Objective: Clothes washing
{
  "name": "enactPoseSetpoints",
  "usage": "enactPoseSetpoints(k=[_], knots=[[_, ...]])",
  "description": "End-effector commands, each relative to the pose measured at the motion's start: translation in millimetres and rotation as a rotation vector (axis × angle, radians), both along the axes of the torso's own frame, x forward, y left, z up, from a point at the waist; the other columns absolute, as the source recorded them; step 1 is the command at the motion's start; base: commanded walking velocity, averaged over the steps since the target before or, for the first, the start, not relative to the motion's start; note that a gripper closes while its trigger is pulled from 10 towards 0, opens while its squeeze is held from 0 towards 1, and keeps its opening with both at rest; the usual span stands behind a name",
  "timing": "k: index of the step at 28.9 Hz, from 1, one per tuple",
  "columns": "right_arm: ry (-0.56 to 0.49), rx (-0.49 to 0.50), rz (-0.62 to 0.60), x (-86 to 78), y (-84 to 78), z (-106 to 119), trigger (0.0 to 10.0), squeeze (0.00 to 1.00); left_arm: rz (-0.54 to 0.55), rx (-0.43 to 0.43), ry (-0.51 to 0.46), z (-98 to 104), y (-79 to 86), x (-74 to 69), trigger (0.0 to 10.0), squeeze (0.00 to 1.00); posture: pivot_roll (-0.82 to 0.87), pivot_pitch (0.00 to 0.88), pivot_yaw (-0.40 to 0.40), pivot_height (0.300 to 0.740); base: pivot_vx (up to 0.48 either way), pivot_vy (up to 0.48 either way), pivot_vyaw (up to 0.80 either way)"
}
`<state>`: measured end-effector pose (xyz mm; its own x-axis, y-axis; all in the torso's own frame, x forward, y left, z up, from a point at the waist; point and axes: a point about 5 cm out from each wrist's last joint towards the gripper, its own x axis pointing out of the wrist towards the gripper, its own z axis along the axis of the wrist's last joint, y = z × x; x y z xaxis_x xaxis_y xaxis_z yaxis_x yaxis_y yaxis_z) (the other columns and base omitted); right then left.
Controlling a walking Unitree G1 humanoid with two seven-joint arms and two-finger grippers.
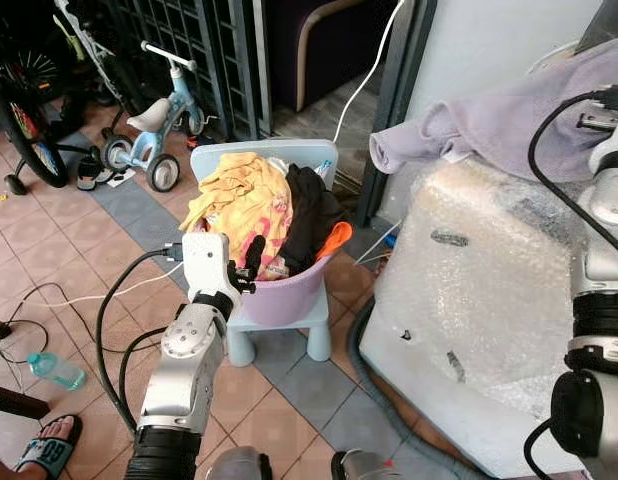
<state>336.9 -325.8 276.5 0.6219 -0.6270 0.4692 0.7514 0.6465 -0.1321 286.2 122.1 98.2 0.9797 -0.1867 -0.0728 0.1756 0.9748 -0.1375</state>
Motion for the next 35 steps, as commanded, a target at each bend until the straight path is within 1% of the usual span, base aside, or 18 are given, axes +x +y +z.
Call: enactPoseSetpoints(k=[1, 4, 5, 6, 7, 8, 9, 10, 12, 13, 16, 22, 25, 28, 29, 31, 34, 35], knots=[[-0.031, -0.011, -0.038, -1.3, -5.0, 9, 10.0, 0.00, -0.008, -0.001, -0.020, 3, 1.5, -0.4, 10.0, 0.00, -0.07, 0.054, 0.028, 0.740, 0.000, 0.000, -0.80], [-0.006, 0.010, -0.054, 0.8, -5.8, 4, 10.0, 0.00, -0.012, -0.005, -0.023, 3, 1.6, -1.6, 10.0, 0.00, -0.07, 0.056, 0.027, 0.740, 0.000, 0.000, -0.80], [0.022, 0.021, -0.032, 4.1, -2.8, -1, 10.0, 0.00, -0.018, -0.010, -0.028, 4, 1.1, -2.4, 10.0, 0.00, -0.07, 0.056, 0.027, 0.740, 0.000, 0.000, -0.80], [0.059, 0.057, 0.007, 8.4, 1.8, -11, 10.0, 0.00, -0.023, -0.011, -0.030, 4, 0.7, -3.0, 10.0, 0.00, -0.07, 0.057, 0.027, 0.740, 0.000, 0.000, -0.80], [0.123, 0.089, 0.039, 13.7, 6.8, -24, 10.0, 0.00, -0.021, -0.009, -0.023, 3, 0.7, -3.1, 10.0, 0.00, -0.07, 0.058, 0.028, 0.740, 0.000, 0.000, 0.00], [0.161, 0.102, 0.053, 16.4, 9.5, -31, 10.0, 0.00, -0.019, -0.008, -0.017, 2, 0.7, -3.1, 10.0, 0.00, -0.07, 0.058, 0.028, 0.740, 0.000, 0.000, 0.00], [0.205, 0.176, 0.102, 19.7, 16.1, -48, 10.0, 0.00, -0.013, -0.010, -0.008, 1, 0.9, -3.0, 10.0, 0.00, -0.07, 0.058, 0.028, 0.740, 0.000, 0.000, 0.00], [0.205, 0.176, 0.102, 19.7, 16.1, -48, 10.0, 0.00, -0.013, -0.010, -0.008, 1, 0.9, -3.0, 10.0, 0.00, -0.07, 0.058, 0.028, 0.740, 0.000, 0.000, 0.00], [0.249, 0.204, 0.137, 21.5, 23.9, -62, 10.0, 0.00, 0.003, -0.018, 0.016, 0, 2.2, -2.2, 10.0, 0.00, -0.07, 0.059, 0.029, 0.740, 0.000, 0.000, -0.24], [0.252, 0.213, 0.144, 21.2, 25.7, -65, 10.0, 0.00, 0.010, -0.026, 0.024, -1, 3.0, -1.9, 10.0, 0.00, -0.07, 0.059, 0.029, 0.740, 0.000, 0.000, -0.66], [0.252, 0.215, 0.145, 20.1, 27.2, -69, 10.0, 0.00, -0.006, -0.044, 0.015, 1, 1.7, -1.3, 10.0, 0.00, -0.07, 0.058, 0.031, 0.740, 0.000, 0.277, -0.75], [0.255, 0.214, 0.156, 20.9, 26.8, -68, 10.0, 0.00, -0.006, -0.049, 0.016, 2, 0.0, -0.6, 10.0, 0.00, -0.07, 0.055, 0.026, 0.740, 0.000, 0.396, -0.80], [0.238, 0.202, 0.159, 20.7, 27.1, -65, 10.0, 0.00, -0.007, -0.049, 0.019, 1, -0.3, -1.2, 10.0, 0.00, -0.07, 0.055, 0.025, 0.740, 0.000, 0.340, -0.80], [0.196, 0.171, 0.157, 19.2, 27.4, -59, 10.0, 0.00, -0.004, -0.045, 0.020, 0, 0.7, -2.0, 10.0, 0.00, -0.07, 0.056, 0.024, 0.740, 0.000, 0.316, -0.80], [0.167, 0.153, 0.158, 17.9, 28.7, -55, 10.0, 0.00, -0.011, -0.034, 0.005, 2, 1.2, -1.8, 10.0, 0.00, -0.07, 0.058, 0.023, 0.740, 0.000, 0.000, -0.80], [0.141, 0.149, 0.170, 16.8, 30.9, -53, 10.0, 0.00, -0.017, -0.039, -0.008, 4, 1.7, -1.7, 10.0, 0.00, -0.07, 0.058, 0.023, 0.740, 0.000, 0.000, -0.41], [0.146, 0.103, 0.211, 16.4, 41.0, -54, 10.0, 0.00, -0.029, -0.046, -0.021, 6, 2.7, -1.0, 10.0, 0.00, -0.07, 0.058, 0.022, 0.740, 0.000, 0.000, 0.00], [0.147, 0.104, 0.217, 16.2, 42.5, -56, 10.0, 0.00, -0.028, -0.051, -0.023, 6, 3.0, -0.9, 10.0, 0.00, -0.07, 0.058, 0.022, 0.740, 0.000, 0.000, 0.00]])
